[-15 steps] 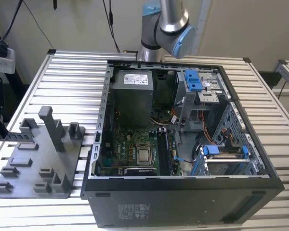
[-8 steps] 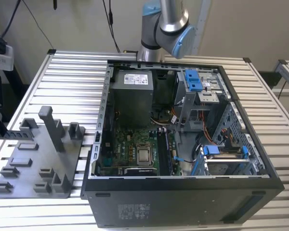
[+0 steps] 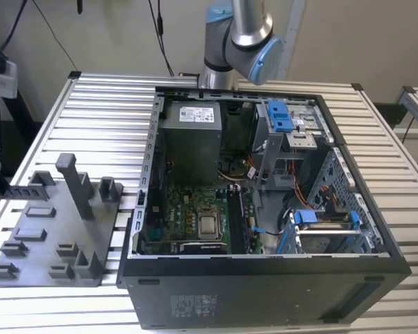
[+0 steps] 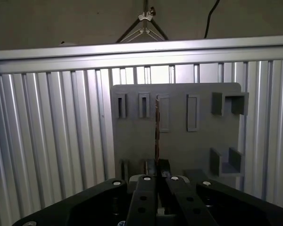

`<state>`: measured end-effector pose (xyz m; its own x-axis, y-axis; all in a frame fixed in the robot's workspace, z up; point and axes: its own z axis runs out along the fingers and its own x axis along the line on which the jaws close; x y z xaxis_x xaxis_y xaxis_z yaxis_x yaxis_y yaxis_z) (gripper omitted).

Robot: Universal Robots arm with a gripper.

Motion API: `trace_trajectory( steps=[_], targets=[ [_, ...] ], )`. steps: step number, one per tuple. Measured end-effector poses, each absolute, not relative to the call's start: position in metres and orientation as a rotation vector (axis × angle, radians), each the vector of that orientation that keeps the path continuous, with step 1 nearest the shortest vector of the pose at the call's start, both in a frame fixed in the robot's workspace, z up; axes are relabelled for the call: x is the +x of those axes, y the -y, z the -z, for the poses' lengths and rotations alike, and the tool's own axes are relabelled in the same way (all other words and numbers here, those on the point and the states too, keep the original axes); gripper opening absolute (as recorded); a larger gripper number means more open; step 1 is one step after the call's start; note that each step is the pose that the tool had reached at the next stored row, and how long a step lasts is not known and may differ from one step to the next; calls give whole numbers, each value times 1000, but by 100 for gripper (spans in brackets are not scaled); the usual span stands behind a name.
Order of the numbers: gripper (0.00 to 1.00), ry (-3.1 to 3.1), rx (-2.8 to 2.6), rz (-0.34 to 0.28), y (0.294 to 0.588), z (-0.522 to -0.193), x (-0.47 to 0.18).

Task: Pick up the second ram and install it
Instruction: 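Pick up the second ram and move it above second insertion slot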

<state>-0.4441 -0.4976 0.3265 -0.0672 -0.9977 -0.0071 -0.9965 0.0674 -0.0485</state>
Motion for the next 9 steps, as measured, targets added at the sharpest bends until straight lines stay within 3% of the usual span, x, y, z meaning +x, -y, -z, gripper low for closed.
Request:
trace_trajectory(
  steps=[9],
  targets=[
    [14,-2266,-2119,48,497,-342,-445]
  ],
)
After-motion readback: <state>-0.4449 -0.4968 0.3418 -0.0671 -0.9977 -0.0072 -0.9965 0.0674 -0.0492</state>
